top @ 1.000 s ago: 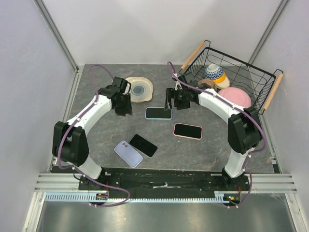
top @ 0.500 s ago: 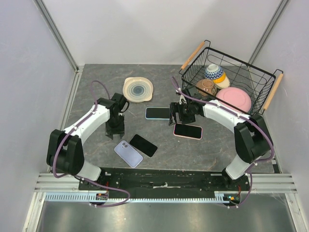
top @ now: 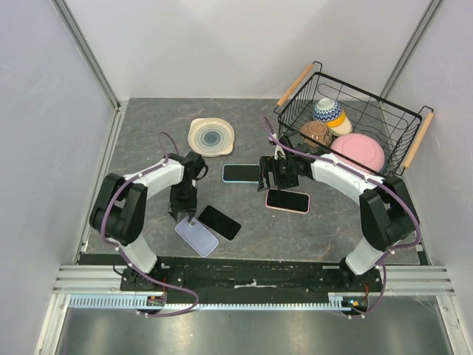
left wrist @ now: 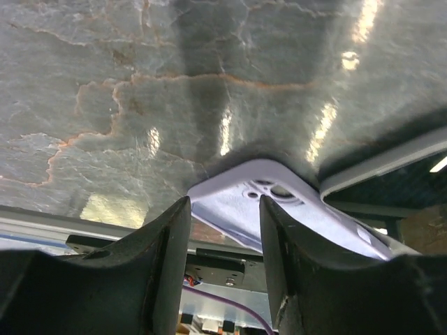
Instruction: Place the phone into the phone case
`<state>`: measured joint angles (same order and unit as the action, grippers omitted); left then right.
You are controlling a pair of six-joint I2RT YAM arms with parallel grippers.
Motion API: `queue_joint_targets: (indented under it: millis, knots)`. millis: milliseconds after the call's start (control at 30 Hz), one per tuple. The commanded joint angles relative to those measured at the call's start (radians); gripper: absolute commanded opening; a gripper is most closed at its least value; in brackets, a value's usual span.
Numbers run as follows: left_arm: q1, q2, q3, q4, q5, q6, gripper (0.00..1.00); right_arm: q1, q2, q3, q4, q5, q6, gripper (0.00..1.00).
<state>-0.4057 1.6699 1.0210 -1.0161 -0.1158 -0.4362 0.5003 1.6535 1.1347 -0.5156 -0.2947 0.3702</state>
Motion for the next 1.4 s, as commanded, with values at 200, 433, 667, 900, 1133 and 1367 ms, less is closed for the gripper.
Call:
queue_joint_targets:
  millis: [200, 433, 667, 900, 1133, 1367]
  knots:
    - [-0.002, 0.158, 0.034, 0.102, -0.022, 0.053, 0.42, 0.004, -0.009, 0.005, 0.020, 0.002, -0.001, 0.89]
    - [-0.002, 0.169, 0.022, 0.133, 0.033, 0.091, 0.02, 0.004, 0.005, 0.016, 0.019, 0.005, -0.002, 0.89]
    - [-0.002, 0.070, 0.073, 0.065, 0.033, 0.094, 0.02, 0.004, 0.011, 0.037, 0.009, -0.001, -0.008, 0.89]
    - [-0.001, -0.083, 0.162, -0.004, 0.044, 0.114, 0.02, 0.004, 0.029, 0.060, 0.002, -0.007, -0.017, 0.90]
    - [-0.001, -0.156, 0.254, 0.039, 0.111, 0.126, 0.02, 0.004, 0.037, 0.069, 0.002, -0.018, -0.025, 0.90]
    - [0.041, -0.139, 0.301, 0.060, 0.179, 0.102, 0.02, 0.035, 0.101, 0.099, 0.008, -0.050, -0.059, 0.90]
